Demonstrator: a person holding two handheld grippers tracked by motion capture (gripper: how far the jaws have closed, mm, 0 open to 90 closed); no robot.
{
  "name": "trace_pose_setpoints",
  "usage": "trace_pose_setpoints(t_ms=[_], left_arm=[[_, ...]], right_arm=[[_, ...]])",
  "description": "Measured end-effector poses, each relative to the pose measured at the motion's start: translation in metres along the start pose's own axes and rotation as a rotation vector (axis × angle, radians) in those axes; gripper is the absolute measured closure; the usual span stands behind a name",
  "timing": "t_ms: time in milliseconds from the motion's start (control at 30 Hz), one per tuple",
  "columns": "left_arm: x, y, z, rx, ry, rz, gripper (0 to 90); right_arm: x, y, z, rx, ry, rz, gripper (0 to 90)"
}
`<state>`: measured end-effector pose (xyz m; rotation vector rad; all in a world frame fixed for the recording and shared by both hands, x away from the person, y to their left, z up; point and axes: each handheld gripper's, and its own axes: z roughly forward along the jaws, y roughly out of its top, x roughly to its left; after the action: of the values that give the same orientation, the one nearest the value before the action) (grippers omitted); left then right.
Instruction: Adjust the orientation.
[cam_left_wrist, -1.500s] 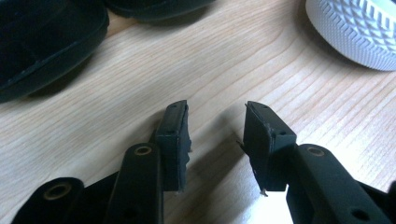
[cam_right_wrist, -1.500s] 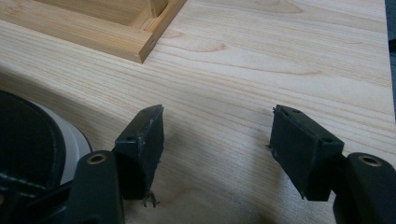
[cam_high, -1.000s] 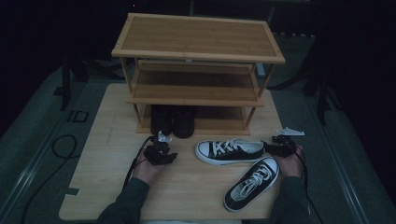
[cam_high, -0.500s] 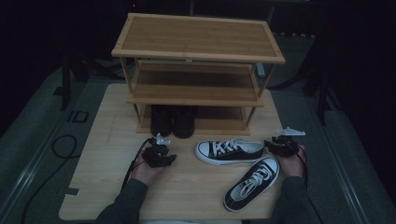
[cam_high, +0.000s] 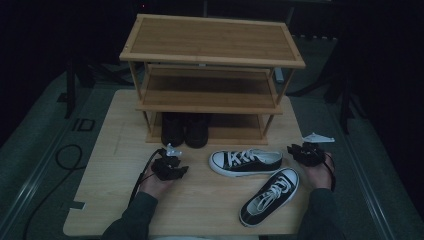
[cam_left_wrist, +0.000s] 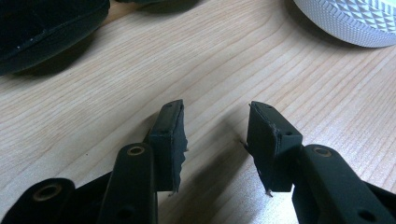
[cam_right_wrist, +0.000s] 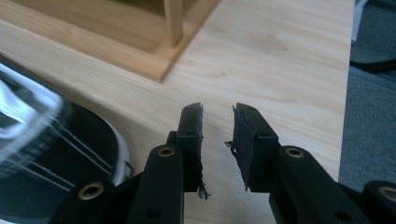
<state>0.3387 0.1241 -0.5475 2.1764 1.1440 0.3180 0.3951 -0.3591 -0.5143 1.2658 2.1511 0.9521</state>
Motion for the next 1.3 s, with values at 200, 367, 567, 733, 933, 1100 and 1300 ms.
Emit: trace_pose_setpoints(t_ms=[200,367,567,733,933,1100,1300], left_arm=[[0.000,0.000,0.000,0.001,0.000,0.003,56.7],[0.000,0.000,0.000,0.000,0.001,0.004,56.6],[0.000,0.000,0.000,0.000,0.000,0.005,56.5],[-0.001,0.000,0.000,0.000,0.004,0.007,56.3],[-0.001,0.000,0.000,-0.003,0.003,0.004,56.1],[-0.002,0.000,0.001,-0.005,0.007,0.006,56.0],[-0.003,0.000,0.001,-0.004,0.015,0.013,56.0]], right_arm=[[0.003,0.012,-0.008,-0.018,0.026,-0.029,72.3],[0.008,0.021,-0.014,-0.033,0.059,-0.050,72.0],[0.015,0.026,-0.022,-0.046,0.098,-0.073,71.9],[0.026,0.032,-0.030,-0.047,0.129,-0.106,71.6],[0.039,0.038,-0.037,-0.045,0.144,-0.153,71.4],[0.049,0.041,-0.040,-0.046,0.165,-0.185,71.3],[0.060,0.043,-0.043,-0.039,0.194,-0.214,70.9]])
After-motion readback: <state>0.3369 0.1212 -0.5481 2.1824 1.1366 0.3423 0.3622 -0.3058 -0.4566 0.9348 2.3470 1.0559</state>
